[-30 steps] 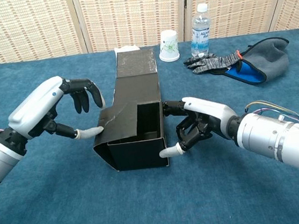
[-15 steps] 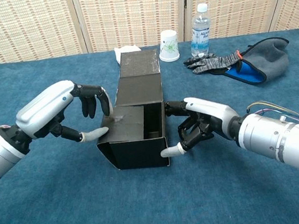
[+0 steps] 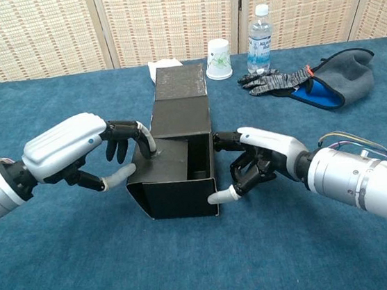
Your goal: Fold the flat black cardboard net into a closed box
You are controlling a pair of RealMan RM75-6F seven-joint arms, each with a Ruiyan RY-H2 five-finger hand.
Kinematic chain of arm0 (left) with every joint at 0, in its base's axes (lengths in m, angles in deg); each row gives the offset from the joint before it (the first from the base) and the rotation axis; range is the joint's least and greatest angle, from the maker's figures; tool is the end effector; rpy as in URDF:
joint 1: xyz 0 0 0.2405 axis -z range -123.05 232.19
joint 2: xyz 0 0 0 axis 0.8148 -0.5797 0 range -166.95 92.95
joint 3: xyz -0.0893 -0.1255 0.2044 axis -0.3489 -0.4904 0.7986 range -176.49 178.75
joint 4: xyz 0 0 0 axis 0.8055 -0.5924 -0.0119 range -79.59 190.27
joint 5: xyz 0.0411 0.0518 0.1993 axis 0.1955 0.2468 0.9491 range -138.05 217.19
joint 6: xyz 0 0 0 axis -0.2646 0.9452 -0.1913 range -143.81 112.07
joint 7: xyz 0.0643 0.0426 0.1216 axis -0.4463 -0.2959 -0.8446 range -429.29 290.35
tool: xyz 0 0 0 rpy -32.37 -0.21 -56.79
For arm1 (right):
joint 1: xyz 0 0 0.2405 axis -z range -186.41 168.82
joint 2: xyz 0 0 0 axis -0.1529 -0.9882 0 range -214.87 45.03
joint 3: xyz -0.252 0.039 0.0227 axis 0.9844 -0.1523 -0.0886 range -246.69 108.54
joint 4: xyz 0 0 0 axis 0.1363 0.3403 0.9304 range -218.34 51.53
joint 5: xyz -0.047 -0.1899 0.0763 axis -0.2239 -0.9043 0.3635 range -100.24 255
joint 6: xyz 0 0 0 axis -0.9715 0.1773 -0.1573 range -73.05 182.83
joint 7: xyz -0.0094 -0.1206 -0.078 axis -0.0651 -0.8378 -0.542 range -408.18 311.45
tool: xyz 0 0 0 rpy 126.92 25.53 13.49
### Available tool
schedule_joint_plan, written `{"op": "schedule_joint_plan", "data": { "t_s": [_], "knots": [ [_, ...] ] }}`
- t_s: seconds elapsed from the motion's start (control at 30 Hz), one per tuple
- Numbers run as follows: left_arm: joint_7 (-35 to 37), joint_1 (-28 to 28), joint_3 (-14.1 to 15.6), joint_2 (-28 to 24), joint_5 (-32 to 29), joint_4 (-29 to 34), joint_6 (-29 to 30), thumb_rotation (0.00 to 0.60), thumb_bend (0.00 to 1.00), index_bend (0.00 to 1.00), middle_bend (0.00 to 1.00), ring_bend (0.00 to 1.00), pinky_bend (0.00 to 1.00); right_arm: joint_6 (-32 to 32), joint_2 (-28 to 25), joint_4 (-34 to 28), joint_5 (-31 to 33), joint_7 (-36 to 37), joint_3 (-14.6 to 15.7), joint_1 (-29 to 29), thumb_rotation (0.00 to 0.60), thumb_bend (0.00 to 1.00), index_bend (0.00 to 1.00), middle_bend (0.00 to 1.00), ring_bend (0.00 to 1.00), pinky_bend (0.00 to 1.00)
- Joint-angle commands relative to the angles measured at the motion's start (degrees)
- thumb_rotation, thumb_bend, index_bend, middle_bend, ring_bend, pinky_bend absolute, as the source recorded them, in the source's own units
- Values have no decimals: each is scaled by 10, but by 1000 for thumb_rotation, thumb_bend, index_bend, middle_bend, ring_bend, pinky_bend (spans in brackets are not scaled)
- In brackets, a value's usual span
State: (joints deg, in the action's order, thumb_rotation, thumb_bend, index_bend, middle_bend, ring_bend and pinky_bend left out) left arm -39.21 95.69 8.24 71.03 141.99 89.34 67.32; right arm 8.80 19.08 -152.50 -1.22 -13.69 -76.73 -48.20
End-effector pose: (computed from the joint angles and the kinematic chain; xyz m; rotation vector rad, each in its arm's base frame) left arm -0.1878 0.3228 -0.0519 -2.1485 -0.6537 -1.4456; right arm -0.1516 -0.3036 -0.1109 1.6877 -1.8973 1.2401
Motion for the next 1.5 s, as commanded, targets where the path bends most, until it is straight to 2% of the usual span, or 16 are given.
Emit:
{"op": "schedule_joint_plan", "data": {
  "t_s": [0.03, 0.4, 0.77, 1.03, 1.33, 1.5],
  "knots": [
    [-15, 10, 9, -20, 9, 25, -14, 600, 333, 384, 314, 524, 562, 1, 0, 1, 1, 1, -1, 0, 600, 358, 279, 334, 745, 999],
    [-53, 43, 23, -97, 21, 127, -73, 600, 398, 322, 227, 506, 562, 5, 2, 7, 1, 2, -2, -2, 600, 358, 279, 334, 745, 999],
    [-145, 88, 30, -178, 32, 251, -159, 600, 407, 327, 220, 500, 562, 7, 4, 8, 3, 6, -5, -2, 600, 358, 279, 334, 745, 999],
    [-176, 109, 27, -209, 31, 306, -199, 600, 408, 340, 221, 499, 562, 3, 2, 2, 4, 9, -9, -1, 600, 358, 279, 334, 746, 999],
    [-204, 125, 21, -225, 31, 336, -230, 600, 427, 411, 285, 500, 559, 0, -2, -5, 3, 14, -10, 1, 600, 358, 279, 334, 746, 999],
    [-215, 130, 16, -231, 28, 351, -239, 600, 428, 457, 353, 499, 554, -1, -4, -9, 1, 17, -10, 1, 600, 359, 279, 334, 746, 999]
  ]
}}
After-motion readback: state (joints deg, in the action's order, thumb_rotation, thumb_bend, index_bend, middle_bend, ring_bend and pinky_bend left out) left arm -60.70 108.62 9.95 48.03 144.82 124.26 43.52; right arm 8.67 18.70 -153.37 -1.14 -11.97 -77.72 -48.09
